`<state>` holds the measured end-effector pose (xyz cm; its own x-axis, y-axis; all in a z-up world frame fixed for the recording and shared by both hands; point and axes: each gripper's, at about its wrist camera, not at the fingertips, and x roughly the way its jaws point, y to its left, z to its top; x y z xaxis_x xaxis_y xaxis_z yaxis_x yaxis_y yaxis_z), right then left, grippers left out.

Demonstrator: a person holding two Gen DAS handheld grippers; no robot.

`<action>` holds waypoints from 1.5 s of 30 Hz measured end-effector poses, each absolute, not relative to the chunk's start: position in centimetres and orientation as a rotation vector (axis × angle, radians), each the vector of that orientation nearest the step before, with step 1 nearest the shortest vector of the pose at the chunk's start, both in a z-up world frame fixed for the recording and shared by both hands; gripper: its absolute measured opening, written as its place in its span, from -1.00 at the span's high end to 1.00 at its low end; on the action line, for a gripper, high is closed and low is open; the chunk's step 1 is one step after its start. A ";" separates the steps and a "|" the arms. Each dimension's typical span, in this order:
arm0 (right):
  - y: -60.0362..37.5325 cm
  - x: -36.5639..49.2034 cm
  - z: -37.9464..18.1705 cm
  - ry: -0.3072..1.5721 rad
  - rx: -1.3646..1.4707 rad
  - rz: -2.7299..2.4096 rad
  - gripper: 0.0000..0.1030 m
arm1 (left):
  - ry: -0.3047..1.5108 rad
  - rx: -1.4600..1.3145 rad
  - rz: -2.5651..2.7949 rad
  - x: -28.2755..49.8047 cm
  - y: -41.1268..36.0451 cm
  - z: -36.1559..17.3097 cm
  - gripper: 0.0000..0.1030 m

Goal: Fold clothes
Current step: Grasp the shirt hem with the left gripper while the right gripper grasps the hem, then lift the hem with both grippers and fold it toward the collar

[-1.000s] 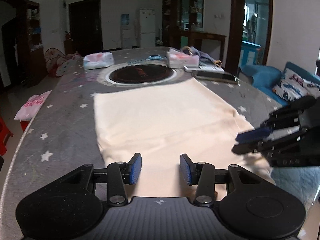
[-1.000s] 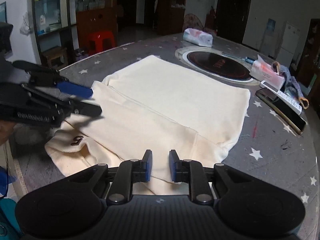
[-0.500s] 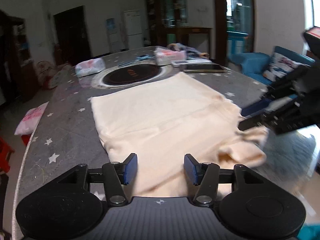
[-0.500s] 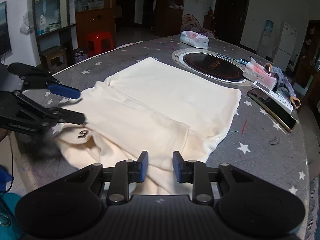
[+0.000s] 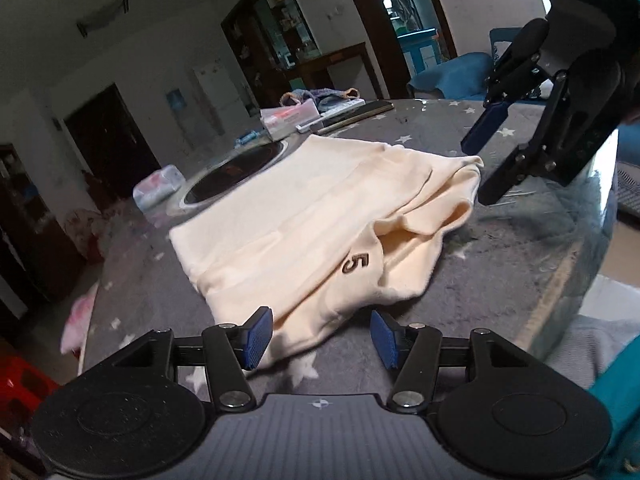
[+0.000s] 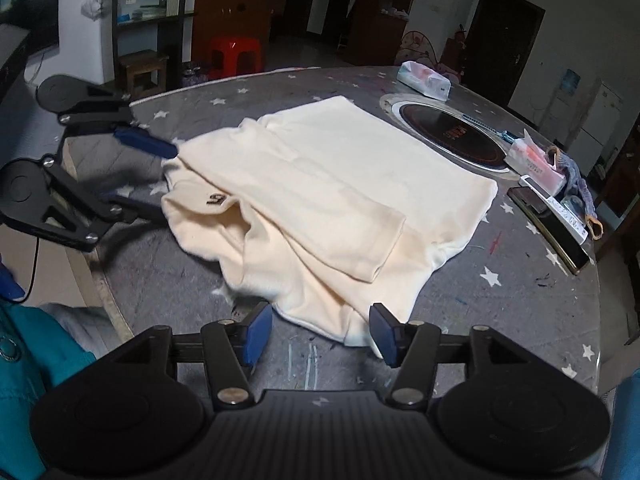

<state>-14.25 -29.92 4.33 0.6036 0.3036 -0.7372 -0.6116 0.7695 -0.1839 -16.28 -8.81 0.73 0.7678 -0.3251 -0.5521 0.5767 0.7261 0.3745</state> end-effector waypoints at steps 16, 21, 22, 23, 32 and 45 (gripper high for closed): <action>-27.2 -14.4 3.0 0.602 -0.563 0.616 -0.02 | 0.465 0.401 -0.521 -11.8 -8.9 4.1 0.76; -26.6 -11.4 3.0 0.670 -0.434 0.661 0.60 | 0.495 0.384 -0.509 -10.5 -8.3 3.8 0.72; -26.7 -10.8 3.2 0.679 -0.411 0.663 0.68 | 0.502 0.382 -0.506 -10.5 -8.0 3.7 0.70; -26.8 -10.2 3.4 0.688 -0.387 0.665 0.74 | 0.509 0.380 -0.504 -10.5 -7.7 3.5 0.68; -28.2 -7.2 5.0 0.713 -0.242 0.622 0.81 | 0.493 0.465 -0.527 -13.7 -6.9 2.5 0.04; -28.5 -10.6 6.4 0.643 -0.248 0.640 0.87 | 0.513 0.473 -0.522 -13.6 -6.3 2.3 0.87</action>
